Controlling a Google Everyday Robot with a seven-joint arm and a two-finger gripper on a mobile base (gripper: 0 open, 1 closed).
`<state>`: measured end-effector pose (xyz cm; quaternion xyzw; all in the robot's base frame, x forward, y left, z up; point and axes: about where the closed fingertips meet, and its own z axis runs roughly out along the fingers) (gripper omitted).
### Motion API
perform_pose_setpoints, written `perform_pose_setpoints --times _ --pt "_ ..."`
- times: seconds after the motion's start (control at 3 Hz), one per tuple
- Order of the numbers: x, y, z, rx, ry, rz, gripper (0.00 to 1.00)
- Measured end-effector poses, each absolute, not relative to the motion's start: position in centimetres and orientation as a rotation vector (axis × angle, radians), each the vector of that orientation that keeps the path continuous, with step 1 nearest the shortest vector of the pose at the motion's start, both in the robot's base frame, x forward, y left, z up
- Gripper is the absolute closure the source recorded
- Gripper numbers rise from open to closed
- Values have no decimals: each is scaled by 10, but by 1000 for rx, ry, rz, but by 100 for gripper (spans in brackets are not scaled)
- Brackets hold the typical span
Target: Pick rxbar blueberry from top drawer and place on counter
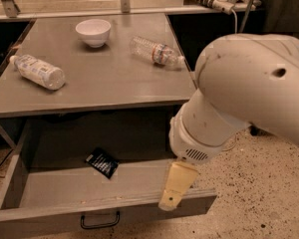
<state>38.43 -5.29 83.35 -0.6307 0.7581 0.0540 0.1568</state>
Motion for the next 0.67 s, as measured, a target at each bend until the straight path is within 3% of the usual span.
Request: perform_pose_setpoints --times 0.67 --pt "382 -50 831 -1813 2172 132 0"
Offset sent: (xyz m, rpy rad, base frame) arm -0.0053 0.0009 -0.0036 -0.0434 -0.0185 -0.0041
